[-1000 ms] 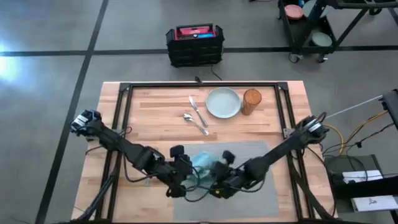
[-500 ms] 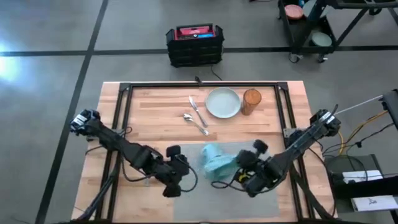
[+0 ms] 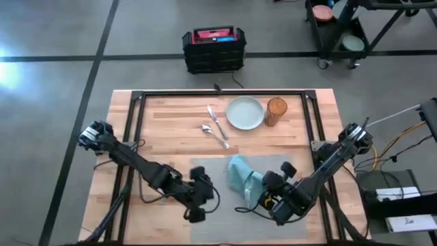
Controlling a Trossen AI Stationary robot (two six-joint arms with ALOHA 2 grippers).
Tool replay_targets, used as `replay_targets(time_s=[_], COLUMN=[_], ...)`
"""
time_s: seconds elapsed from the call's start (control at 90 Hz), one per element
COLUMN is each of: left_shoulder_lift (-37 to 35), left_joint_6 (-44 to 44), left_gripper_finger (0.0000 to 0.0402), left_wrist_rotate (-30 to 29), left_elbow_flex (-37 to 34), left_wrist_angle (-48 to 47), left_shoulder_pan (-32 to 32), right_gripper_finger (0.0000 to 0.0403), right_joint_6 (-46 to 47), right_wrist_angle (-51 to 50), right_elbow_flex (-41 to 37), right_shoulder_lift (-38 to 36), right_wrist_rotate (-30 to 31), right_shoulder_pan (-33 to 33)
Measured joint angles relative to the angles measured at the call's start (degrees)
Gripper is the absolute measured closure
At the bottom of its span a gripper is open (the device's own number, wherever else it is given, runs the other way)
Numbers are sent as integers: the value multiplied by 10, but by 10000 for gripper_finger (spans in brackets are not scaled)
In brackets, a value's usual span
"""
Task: Set table place
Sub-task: Fold the blue napkin on the gray placemat
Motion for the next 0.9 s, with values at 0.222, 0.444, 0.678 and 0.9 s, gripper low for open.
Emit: replay_targets(time_s=[0.222, 0.444, 0.678, 0.9], left_shoulder_lift=[91, 226, 325, 369], left_joint_6=[126, 254, 426, 508], left_gripper_finger=[312, 277, 285, 288], left_wrist_rotate=[8, -47, -142, -168], left_elbow_flex=[-29, 64, 168, 218], left_wrist_angle=[215, 235, 227, 194], left_shoulder_pan=[-5, -8, -7, 0], right_gripper_finger=[403, 403, 403, 403], right_joint_6=[-1, -15, -9, -16], right_wrist_angle=[31, 47, 51, 54], right_elbow_flex=[-3, -6, -6, -6], right_shoulder_lift=[0, 0, 0, 0], right_wrist_rotate=[53, 67, 65, 65], right_shoulder_pan=[1, 1, 1, 1])
